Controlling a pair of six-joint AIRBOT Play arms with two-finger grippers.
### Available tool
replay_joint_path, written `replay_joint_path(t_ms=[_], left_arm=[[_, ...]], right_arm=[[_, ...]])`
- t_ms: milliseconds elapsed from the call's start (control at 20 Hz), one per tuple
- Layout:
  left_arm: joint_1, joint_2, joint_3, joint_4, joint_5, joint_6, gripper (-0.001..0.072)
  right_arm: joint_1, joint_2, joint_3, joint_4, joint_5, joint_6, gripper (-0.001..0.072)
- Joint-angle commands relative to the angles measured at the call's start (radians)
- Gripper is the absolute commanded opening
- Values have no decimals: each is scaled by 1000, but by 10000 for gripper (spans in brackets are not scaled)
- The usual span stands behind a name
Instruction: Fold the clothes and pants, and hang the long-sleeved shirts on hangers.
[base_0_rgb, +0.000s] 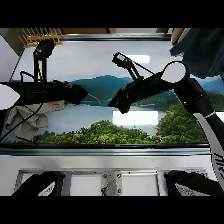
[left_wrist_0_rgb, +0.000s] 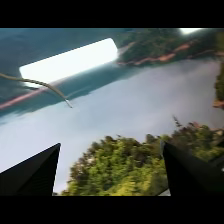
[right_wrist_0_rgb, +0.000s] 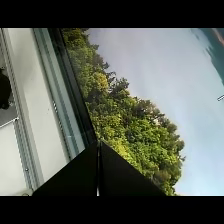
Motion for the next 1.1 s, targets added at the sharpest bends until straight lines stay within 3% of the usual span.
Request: replay_joint_path(t_ms=[0,100,350,600,950,1000,1050], left_arm=[[1,-42,0,330,47,14,720],[1,-130,-5,526,21,-23,720],[38,-396,-124,767,126,-67,720],[145,-605,-135,776,190,-151,720],[184,-684,-135,779,249,-153,720],[192,-684,-135,779,254,-153,684],[199,-684,-135,776,249,-153,519]], right_arm=[[0,-1,0,0,0,0,18],[0,-1,0,0,0,0,18],[0,-1,0,0,0,0,18],[0,-1,0,0,0,0,18],[0,-1,0,0,0,0,18],[0,-1,0,0,0,0,18],[0,-1,0,0,0,0,18]])
